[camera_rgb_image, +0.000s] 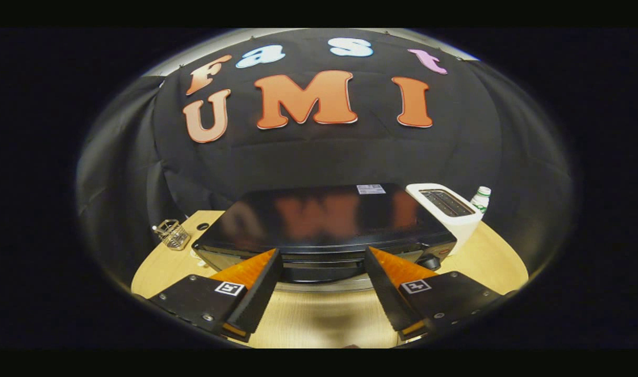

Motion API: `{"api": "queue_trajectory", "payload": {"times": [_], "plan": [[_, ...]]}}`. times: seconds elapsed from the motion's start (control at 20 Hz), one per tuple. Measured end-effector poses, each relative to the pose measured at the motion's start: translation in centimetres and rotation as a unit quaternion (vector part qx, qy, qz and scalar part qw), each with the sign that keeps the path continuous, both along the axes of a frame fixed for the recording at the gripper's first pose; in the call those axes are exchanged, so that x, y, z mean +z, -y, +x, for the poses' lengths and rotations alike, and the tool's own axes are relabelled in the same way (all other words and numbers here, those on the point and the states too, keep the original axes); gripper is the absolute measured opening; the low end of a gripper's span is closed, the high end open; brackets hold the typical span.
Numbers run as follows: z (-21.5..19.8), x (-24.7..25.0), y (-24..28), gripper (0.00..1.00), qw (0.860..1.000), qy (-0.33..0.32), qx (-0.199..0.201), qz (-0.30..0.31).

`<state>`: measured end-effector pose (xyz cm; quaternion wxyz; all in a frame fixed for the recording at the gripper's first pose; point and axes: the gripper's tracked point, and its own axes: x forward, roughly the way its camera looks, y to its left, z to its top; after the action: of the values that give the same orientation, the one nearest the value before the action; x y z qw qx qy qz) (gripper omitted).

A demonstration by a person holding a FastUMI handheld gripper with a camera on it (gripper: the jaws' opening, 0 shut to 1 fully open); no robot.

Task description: Open the toaster oven, put the food inside, and close the toaster oven door.

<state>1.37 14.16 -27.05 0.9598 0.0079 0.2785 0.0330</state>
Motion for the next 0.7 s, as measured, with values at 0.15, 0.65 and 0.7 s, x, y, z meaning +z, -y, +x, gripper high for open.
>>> {"api": "queue_trajectory", "payload": {"times": [0.15,0.65,0.7], "plan": [[-2.3,-0.2,0.2,0.92,1.0,-0.017,0.006,-0.006],[-7.2,-1.1,0.2,0.92,0.986,-0.107,0.122,-0.044],[-7.7,-1.3,0.3,0.92,0.984,-0.116,0.128,-0.048]]}}
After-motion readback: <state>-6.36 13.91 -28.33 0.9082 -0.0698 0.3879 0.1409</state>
